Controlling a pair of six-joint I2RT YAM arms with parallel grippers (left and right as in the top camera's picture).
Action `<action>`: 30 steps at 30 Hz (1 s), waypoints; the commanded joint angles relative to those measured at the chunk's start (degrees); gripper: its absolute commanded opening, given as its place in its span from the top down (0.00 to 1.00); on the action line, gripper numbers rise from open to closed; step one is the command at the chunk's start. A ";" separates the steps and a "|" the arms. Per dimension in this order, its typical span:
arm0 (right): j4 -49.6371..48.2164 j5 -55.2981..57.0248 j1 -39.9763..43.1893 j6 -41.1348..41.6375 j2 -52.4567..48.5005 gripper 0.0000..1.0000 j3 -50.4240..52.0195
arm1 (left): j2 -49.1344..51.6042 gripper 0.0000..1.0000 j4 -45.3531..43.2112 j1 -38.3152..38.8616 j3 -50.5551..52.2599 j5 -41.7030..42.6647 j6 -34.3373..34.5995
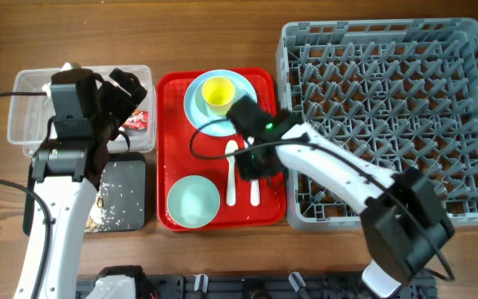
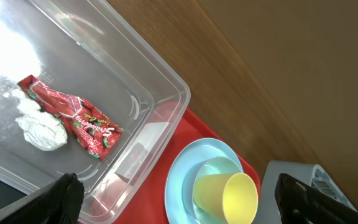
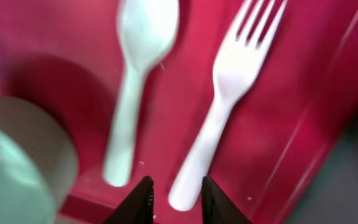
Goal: Sort waste into correct bins and load items into the dishwasher rack
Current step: 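Reach the right gripper to the white fork on the red tray, then grasp the white fork with the right gripper and place it in the rack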
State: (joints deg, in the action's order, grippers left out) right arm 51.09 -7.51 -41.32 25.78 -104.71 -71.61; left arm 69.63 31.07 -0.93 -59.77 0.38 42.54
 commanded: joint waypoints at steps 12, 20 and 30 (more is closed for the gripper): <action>-6.49 6.67 -0.83 1.51 -0.85 0.64 4.63 | 0.13 0.00 -0.13 -0.48 -0.68 0.22 -0.11; -11.28 7.32 -0.83 2.84 -1.84 0.57 6.16 | 0.13 0.00 -0.13 -0.48 -0.68 0.22 -0.13; -15.47 8.15 -0.83 2.71 -2.34 0.86 10.97 | 0.13 0.00 -0.13 -0.48 -0.68 0.22 -0.11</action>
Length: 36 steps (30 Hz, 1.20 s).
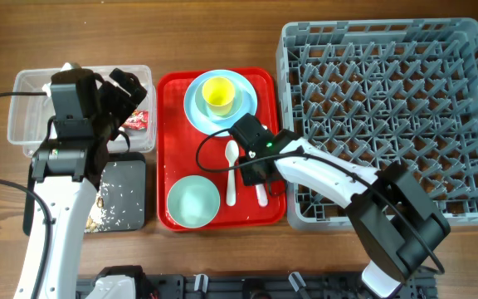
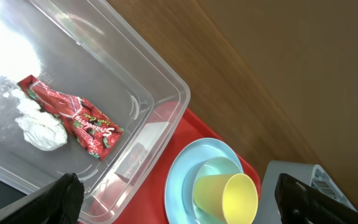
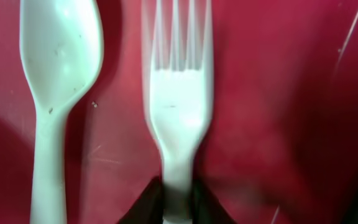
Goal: Sort waste into correct bins and load items into the dishwasher rack
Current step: 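Grasp the white fork with the right gripper and place it in the rack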
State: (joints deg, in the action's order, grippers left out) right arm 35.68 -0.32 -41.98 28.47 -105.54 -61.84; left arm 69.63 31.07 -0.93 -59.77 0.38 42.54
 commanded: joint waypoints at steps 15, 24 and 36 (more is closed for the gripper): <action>8.22 4.33 -0.15 -1.51 3.89 0.96 -12.72 | 0.13 0.00 -0.13 -0.48 -0.68 0.22 -0.13; 14.97 21.70 6.47 -6.51 15.34 0.96 -15.63 | 0.13 0.00 -0.13 -0.48 -0.68 0.22 -0.13; 7.82 7.96 28.59 -24.13 13.81 0.96 -15.41 | 0.13 0.00 -0.13 -0.48 -0.68 0.22 -0.13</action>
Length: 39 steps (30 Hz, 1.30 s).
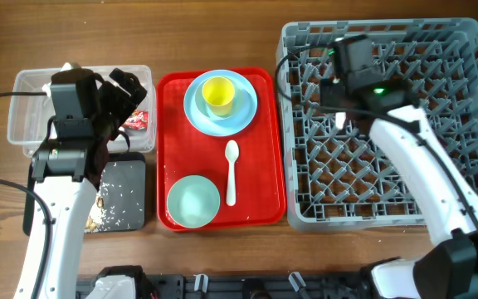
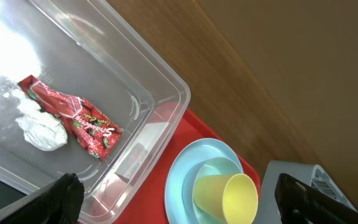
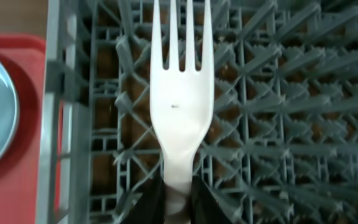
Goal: Sort waste into correct bins and load items into the dishwasher rack
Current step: 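Grasp the white fork with the right gripper and place it in the rack, then move the right gripper back and grasp the white spoon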
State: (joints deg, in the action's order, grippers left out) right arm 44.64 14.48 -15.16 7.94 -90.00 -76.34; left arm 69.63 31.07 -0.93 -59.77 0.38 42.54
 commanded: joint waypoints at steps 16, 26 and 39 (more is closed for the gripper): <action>-0.81 -11.26 2.38 -4.00 -9.94 0.61 -2.73 | 0.13 0.00 -0.13 -0.48 -0.68 0.22 -0.11; 15.10 -23.30 -16.22 24.48 -2.60 0.60 -9.84 | 0.13 0.00 -0.13 -0.48 -0.68 0.22 -0.11; 9.88 0.52 -37.48 33.81 -22.21 0.56 -8.02 | 0.13 0.00 -0.13 -0.48 -0.68 0.22 -0.11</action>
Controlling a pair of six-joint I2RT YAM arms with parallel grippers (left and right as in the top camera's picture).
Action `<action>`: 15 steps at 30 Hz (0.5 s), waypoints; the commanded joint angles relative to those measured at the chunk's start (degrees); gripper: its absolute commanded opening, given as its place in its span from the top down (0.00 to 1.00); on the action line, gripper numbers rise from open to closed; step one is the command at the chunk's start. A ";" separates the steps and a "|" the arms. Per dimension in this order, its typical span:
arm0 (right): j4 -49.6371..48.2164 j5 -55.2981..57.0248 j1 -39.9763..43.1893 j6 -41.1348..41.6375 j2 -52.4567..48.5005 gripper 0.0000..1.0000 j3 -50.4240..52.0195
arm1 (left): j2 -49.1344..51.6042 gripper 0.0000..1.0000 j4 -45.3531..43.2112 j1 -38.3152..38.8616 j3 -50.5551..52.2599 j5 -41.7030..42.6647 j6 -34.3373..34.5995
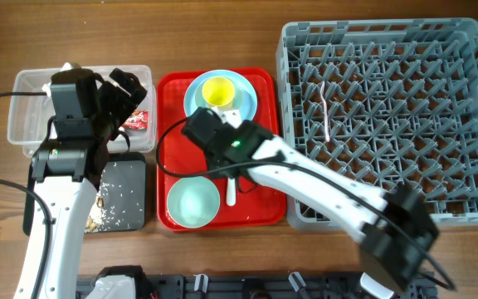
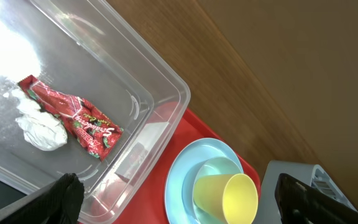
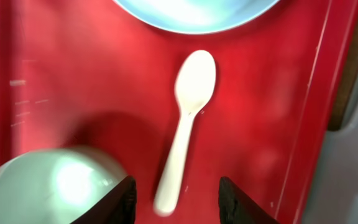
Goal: Sort waste into correct bins and load items into the dishwasher rack
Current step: 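Move the right gripper back and grasp the white spoon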
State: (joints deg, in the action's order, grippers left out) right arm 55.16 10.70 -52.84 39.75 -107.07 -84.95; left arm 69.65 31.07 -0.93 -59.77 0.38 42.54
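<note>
On the red tray (image 1: 173, 108) lie a white spoon (image 3: 185, 134), a pale green bowl (image 1: 193, 202) and a blue plate (image 1: 243, 106) carrying a yellow cup (image 1: 217, 91). My right gripper (image 3: 178, 202) hangs open over the spoon's handle end, with nothing between its fingers. A white fork (image 1: 326, 108) lies in the grey dishwasher rack (image 1: 388, 108). My left gripper (image 2: 182, 205) stays open above the clear bin (image 2: 135, 68), which holds a red wrapper (image 2: 73, 118) and a white tissue (image 2: 42, 132).
A black tray (image 1: 121, 195) with white crumbs sits in front of the clear bin. The rack fills the right half of the wooden table, close against the red tray's right edge. The right arm (image 1: 305, 178) stretches across the tray's lower right.
The fork has left my right gripper and lies in the rack. That gripper has come back from over the rack to the red tray and is open above the spoon. The left arm is unchanged.
My right gripper first stood over the fork's handle on the red tray, beside the spoon. Then it was shut on the fork there, and later held it above the rack. Now the fork rests in the rack and the gripper is open over the spoon.
</note>
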 commanded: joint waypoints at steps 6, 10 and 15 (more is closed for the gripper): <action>-1.84 4.74 0.20 -4.07 -12.24 0.57 0.61 | 0.11 0.00 -0.13 -0.48 -0.68 0.22 -0.11; -2.64 4.31 0.20 -6.80 -13.62 0.57 0.68 | 0.11 0.00 -0.13 -0.48 -0.68 0.22 -0.11; -3.08 4.52 0.20 -6.54 -13.64 0.74 1.09 | 0.11 0.00 -0.13 -0.48 -0.68 0.22 -0.13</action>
State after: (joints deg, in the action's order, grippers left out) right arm 52.62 13.78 -52.73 33.69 -119.37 -84.73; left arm 69.65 31.07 -0.93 -59.77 0.38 42.54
